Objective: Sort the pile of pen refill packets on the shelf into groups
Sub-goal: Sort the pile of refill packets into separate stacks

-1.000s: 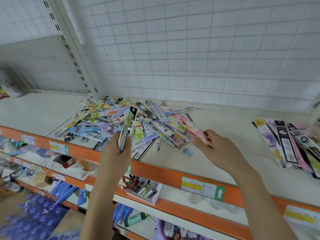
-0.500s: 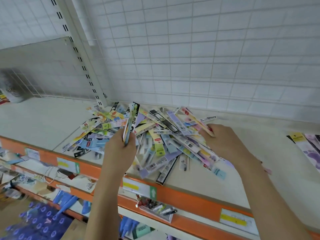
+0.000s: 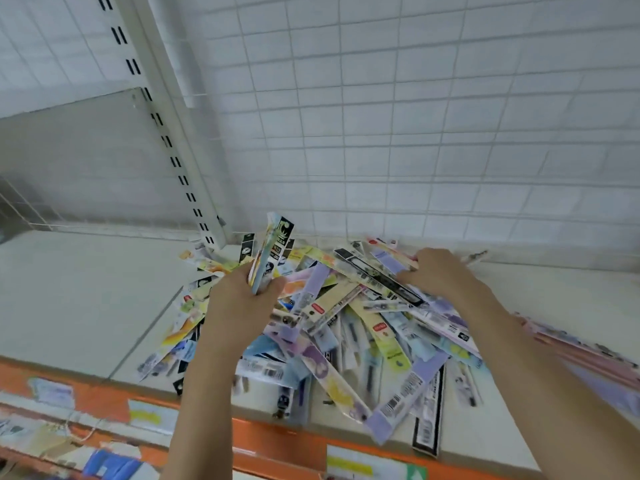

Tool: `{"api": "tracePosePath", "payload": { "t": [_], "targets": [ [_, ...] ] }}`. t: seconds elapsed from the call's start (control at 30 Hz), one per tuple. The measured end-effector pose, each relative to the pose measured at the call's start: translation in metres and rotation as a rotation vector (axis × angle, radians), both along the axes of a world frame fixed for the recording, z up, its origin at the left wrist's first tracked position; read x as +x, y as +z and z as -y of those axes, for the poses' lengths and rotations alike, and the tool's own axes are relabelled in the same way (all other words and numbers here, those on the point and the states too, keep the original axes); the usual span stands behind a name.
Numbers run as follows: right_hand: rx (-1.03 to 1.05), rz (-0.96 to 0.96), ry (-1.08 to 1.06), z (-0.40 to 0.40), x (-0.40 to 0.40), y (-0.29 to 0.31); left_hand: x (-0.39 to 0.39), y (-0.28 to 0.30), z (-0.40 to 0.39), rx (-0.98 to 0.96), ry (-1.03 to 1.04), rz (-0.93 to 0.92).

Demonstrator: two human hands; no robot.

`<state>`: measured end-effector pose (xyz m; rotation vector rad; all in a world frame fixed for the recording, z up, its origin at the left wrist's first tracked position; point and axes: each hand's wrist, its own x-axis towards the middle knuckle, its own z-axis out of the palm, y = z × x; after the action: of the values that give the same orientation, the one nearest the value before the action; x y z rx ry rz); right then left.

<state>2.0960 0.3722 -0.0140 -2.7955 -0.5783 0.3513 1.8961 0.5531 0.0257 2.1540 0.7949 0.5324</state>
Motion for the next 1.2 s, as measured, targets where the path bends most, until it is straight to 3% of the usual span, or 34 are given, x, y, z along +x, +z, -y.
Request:
{"api": "tracePosePath", "payload": {
  "t": [0.3,0.43,0.83,1.2],
  "targets": [
    [0.141,0.066,-0.184,0.009,-0.006,0.010,0.054,-0.004,-0.008,0.076,-0.243,-0.187],
    [0.141,0.082,-0.244,0.028,-0.014,0.012,0.089,-0.016,0.005,0.242,-0.272,-0.371],
    [0.257,0.039,-0.322,0.082,-0.034,0.014,0.160,-0.043,0.064,0.440,-0.304,-0.524],
    [0.257,0.034,-0.204,0.081,-0.023,0.009,0.153,-0.045,0.053,0.284,-0.220,-0.642]
  ]
}}
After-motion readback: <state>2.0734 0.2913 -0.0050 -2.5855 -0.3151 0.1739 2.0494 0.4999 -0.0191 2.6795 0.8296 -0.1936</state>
